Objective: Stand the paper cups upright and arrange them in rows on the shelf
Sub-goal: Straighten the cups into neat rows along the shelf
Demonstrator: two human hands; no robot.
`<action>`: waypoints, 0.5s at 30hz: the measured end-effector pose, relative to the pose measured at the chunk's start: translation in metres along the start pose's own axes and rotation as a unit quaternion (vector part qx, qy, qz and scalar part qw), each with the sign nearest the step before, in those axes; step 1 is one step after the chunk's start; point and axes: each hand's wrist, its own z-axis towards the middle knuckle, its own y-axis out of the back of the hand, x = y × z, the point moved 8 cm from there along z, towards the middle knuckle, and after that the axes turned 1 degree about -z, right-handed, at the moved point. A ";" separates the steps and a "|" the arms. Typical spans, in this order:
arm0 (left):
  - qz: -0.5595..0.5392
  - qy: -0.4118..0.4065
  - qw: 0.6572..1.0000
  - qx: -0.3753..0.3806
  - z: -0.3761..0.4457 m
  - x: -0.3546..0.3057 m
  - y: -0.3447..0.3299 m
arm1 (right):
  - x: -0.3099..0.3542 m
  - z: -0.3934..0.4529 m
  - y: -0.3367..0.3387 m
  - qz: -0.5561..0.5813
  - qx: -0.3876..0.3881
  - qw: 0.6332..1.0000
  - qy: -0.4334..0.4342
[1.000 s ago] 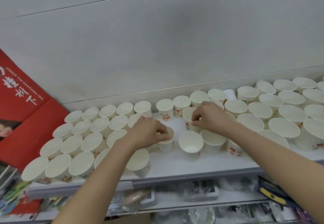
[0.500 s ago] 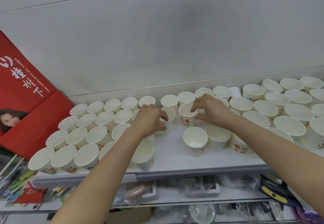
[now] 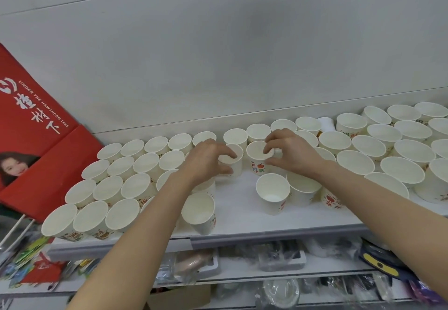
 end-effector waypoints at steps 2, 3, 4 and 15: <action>0.020 -0.008 1.000 0.002 0.000 0.006 0.001 | 0.000 0.000 0.000 0.009 -0.008 0.999 -0.031; 0.032 -0.002 0.999 0.002 0.000 0.009 0.002 | 0.001 0.000 -0.002 0.013 -0.012 0.999 -0.048; 0.039 0.002 0.999 -0.002 0.001 0.009 0.003 | 0.001 0.002 -0.005 0.016 -0.016 0.998 -0.061; -0.072 0.046 0.994 -0.068 -0.017 -0.021 0.010 | 0.001 -0.020 0.018 0.016 -0.069 0.995 -0.065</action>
